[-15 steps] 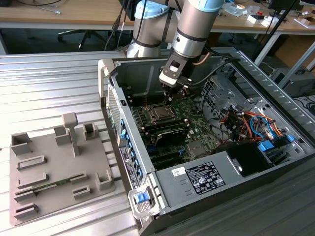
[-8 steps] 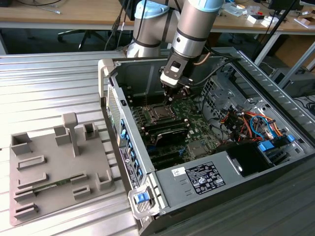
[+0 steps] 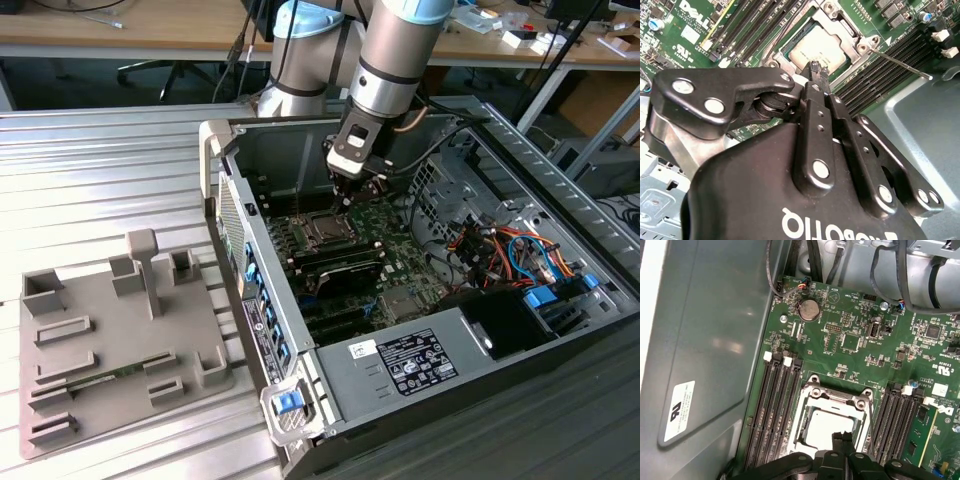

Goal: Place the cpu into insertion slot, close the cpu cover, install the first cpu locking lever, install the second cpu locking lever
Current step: 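Install the first cpu locking lever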

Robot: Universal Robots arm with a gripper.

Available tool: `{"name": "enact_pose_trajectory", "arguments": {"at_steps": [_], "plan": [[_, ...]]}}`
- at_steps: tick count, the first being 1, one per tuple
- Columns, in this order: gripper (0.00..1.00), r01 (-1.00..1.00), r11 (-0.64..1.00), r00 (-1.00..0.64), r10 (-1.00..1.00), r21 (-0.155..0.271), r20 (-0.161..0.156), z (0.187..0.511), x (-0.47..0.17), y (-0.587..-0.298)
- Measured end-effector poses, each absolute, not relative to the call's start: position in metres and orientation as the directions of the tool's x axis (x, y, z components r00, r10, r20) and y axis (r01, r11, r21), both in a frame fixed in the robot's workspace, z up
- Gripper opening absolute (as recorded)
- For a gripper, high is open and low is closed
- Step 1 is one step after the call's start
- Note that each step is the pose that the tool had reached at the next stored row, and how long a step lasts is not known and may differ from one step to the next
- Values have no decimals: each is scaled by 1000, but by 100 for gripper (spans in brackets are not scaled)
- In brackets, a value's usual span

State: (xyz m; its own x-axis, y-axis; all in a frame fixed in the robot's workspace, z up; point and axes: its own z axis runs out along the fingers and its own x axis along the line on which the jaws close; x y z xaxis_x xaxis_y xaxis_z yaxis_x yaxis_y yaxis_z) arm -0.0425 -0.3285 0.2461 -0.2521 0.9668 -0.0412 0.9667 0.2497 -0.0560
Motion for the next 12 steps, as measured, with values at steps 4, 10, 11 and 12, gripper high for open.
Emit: {"name": "enact_pose_trajectory", "arguments": {"at_steps": [4, 10, 11, 12], "plan": [[11, 965, 257, -260, 965, -56, -41, 246, -42, -329], [11, 960, 275, -278, 960, -56, -41, 246, -42, -329], [11, 959, 278, -281, 959, -56, -41, 246, -42, -329], [11, 958, 281, -283, 958, -56, -41, 246, -42, -329]]}}
